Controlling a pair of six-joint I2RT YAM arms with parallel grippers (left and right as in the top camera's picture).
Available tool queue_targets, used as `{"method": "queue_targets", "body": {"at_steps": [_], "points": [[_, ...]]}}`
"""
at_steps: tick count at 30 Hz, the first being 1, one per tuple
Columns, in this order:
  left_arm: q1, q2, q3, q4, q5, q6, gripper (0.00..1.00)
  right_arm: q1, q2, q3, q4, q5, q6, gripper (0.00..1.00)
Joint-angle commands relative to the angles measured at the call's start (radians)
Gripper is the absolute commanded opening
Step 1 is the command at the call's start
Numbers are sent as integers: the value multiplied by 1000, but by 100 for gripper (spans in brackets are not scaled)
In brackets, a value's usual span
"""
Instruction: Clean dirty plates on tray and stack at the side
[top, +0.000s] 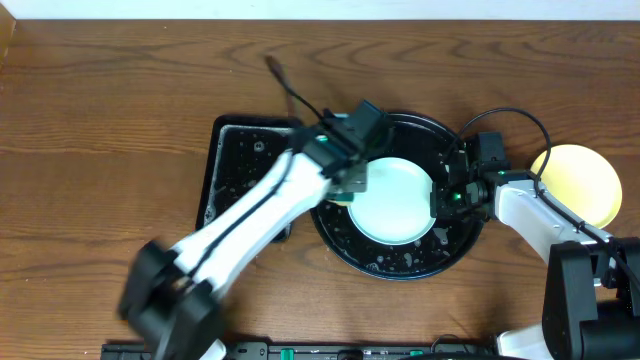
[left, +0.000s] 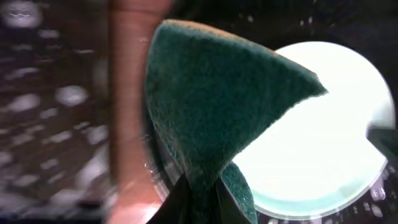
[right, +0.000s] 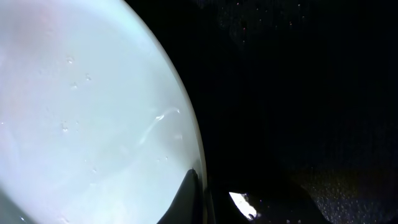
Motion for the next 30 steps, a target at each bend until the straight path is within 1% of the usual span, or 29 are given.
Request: {"method": "queue_targets", "body": {"at_steps": [1, 4, 8, 9, 13, 16, 17, 23, 27, 29, 30], "points": [[62, -96, 3, -62, -46, 51, 7, 6, 19, 4, -6, 76, -24, 1], [150, -145, -7, -122, -47, 111, 8, 10, -15, 53, -58, 76, -23, 1], [288, -159, -84, -120, -41, 142, 7, 36, -98, 127, -156, 134, -23, 1], [317, -157, -113, -107, -24, 157, 8, 44, -117, 137, -172, 159, -23, 1], [419, -156, -230, -27, 130, 251, 8, 101, -221, 153, -208, 315, -23, 1], [467, -156, -264, -6, 145, 257, 13, 138, -283, 153, -204, 356, -27, 1], [477, -156, -263, -6, 146, 264, 17, 151, -305, 153, -204, 366, -34, 1], [493, -216, -263, -10, 182, 275, 43, 239, -393, 153, -230, 512, -34, 1], [493, -291, -263, -11, 227, 275, 52, 331, -426, 153, -240, 691, -34, 1], [493, -349, -263, -19, 229, 274, 58, 414, -437, 153, -249, 835, -43, 1], [493, -369, -263, -23, 229, 274, 60, 443, -439, 153, -250, 880, -56, 1]]}}
